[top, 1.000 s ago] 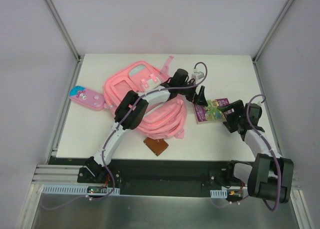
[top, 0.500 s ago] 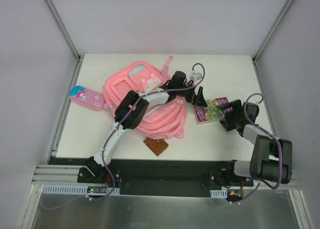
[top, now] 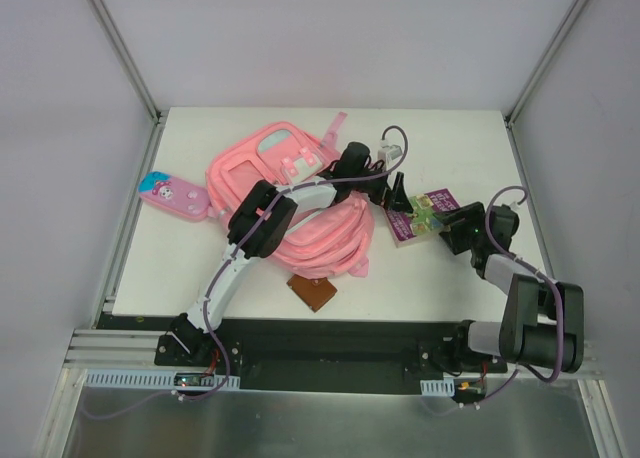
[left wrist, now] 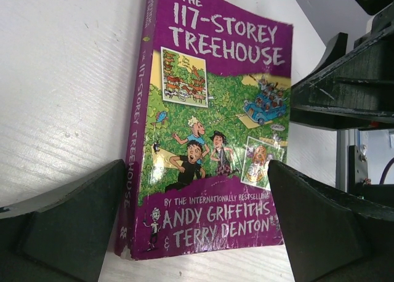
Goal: Pack the student bag
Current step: Pick up the book from the center of the board.
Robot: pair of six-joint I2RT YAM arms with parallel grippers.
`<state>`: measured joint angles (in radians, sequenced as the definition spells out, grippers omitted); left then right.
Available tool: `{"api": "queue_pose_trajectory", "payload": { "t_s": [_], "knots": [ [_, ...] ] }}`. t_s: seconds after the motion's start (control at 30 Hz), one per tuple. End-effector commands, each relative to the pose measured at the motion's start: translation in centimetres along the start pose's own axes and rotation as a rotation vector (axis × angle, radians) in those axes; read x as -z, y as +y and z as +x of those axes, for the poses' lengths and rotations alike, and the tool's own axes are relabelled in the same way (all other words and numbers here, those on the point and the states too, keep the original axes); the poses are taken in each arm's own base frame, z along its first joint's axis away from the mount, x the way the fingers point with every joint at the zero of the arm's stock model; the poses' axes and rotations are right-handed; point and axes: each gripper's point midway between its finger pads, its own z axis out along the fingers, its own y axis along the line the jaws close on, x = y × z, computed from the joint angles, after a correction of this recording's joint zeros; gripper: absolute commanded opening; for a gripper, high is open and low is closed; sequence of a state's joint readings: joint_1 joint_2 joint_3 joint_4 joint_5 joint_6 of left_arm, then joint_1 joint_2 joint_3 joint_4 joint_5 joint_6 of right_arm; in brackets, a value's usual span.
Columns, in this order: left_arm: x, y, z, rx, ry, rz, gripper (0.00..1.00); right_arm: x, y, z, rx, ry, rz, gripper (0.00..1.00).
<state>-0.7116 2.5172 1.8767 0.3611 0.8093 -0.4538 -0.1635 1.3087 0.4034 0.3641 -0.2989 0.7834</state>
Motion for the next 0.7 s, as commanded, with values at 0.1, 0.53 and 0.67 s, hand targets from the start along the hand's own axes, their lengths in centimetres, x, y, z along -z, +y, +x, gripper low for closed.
{"api": "queue_pose_trajectory", "payload": {
  "t_s": [0.1,0.53,0.67],
  "knots": [
    [-0.5,-3.3,2.0,0.037,0.087,0.087,0.99,0.4,4.9,0.4,0.095,0.043,-0.194,0.60],
    [-0.6,-4.3,2.0,0.034,0.098,0.115,0.99,-0.7,5.4,1.7,0.118,0.098,-0.236,0.45],
    [-0.5,-4.4,1.8,0.030,0.094,0.113,0.99,-0.8,5.0,1.8,0.117,0.098,-0.219,0.46]
  ]
}}
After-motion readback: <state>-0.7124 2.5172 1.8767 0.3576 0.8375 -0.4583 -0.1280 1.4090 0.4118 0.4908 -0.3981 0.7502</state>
